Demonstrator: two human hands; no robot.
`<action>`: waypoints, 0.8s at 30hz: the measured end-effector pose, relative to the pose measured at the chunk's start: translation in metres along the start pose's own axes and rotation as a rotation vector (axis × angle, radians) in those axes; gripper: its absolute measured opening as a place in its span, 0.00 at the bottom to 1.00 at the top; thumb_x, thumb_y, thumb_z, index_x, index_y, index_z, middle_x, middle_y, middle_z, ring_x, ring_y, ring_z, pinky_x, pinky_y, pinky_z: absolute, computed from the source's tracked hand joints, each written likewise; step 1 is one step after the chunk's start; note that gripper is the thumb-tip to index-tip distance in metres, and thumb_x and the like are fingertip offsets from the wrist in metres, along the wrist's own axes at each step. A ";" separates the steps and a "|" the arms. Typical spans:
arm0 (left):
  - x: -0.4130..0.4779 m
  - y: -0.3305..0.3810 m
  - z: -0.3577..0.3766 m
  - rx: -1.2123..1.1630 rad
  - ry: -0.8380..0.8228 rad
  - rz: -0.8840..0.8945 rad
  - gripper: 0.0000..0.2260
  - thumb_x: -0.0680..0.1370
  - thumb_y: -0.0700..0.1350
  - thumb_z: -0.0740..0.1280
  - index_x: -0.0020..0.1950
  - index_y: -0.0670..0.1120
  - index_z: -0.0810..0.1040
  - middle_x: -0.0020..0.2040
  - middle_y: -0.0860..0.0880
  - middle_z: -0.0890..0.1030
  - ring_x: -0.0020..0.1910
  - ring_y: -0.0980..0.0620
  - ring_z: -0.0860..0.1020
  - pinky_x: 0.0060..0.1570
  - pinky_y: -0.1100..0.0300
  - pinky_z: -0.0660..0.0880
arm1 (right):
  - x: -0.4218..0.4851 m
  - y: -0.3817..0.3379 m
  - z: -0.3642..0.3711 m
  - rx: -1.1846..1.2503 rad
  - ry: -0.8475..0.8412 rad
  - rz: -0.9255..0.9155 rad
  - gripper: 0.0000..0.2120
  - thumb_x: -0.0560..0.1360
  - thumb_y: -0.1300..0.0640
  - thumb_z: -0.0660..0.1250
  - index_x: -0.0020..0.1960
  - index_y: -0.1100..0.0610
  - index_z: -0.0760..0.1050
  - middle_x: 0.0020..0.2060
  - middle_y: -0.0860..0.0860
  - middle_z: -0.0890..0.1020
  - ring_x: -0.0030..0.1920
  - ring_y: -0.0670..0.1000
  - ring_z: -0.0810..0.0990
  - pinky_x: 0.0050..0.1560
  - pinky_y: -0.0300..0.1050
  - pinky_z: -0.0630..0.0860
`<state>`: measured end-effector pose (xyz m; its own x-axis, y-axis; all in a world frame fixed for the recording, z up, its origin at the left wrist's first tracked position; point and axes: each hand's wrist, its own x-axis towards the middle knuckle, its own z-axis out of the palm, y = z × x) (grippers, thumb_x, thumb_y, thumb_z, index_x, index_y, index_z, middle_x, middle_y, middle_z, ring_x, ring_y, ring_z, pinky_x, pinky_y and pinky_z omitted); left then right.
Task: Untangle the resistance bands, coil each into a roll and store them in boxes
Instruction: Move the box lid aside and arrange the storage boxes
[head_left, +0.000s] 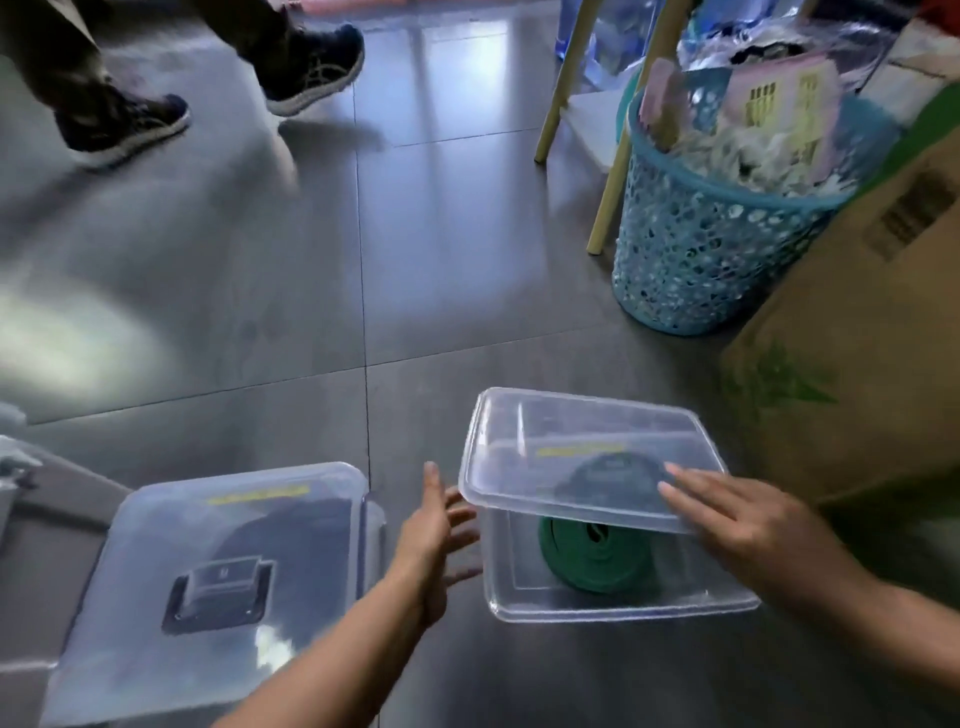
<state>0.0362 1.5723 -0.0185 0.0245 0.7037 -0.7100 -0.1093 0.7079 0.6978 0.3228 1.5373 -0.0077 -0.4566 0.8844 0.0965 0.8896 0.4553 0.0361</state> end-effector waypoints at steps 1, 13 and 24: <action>-0.001 0.001 0.000 -0.032 0.025 0.020 0.21 0.78 0.62 0.50 0.53 0.49 0.75 0.48 0.49 0.79 0.47 0.50 0.77 0.46 0.52 0.76 | -0.015 -0.007 0.010 -0.005 0.026 -0.049 0.20 0.80 0.53 0.46 0.59 0.56 0.74 0.54 0.55 0.82 0.50 0.55 0.82 0.47 0.45 0.76; -0.008 -0.064 0.033 0.622 0.267 0.431 0.20 0.79 0.37 0.58 0.71 0.41 0.60 0.65 0.43 0.68 0.63 0.49 0.66 0.64 0.60 0.61 | -0.047 -0.005 0.040 0.562 0.025 0.678 0.41 0.70 0.28 0.41 0.70 0.55 0.63 0.70 0.56 0.62 0.68 0.57 0.63 0.67 0.46 0.58; 0.007 -0.052 0.019 0.340 0.172 0.295 0.11 0.79 0.40 0.60 0.54 0.57 0.71 0.53 0.44 0.74 0.49 0.49 0.76 0.54 0.55 0.75 | -0.019 -0.013 0.049 1.037 0.007 1.124 0.19 0.79 0.53 0.54 0.66 0.61 0.63 0.53 0.62 0.71 0.50 0.63 0.73 0.46 0.55 0.73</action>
<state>0.0614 1.5416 -0.0582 -0.1262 0.8777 -0.4623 0.2452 0.4792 0.8428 0.3196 1.5193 -0.0589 0.4306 0.8104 -0.3974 0.3626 -0.5585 -0.7460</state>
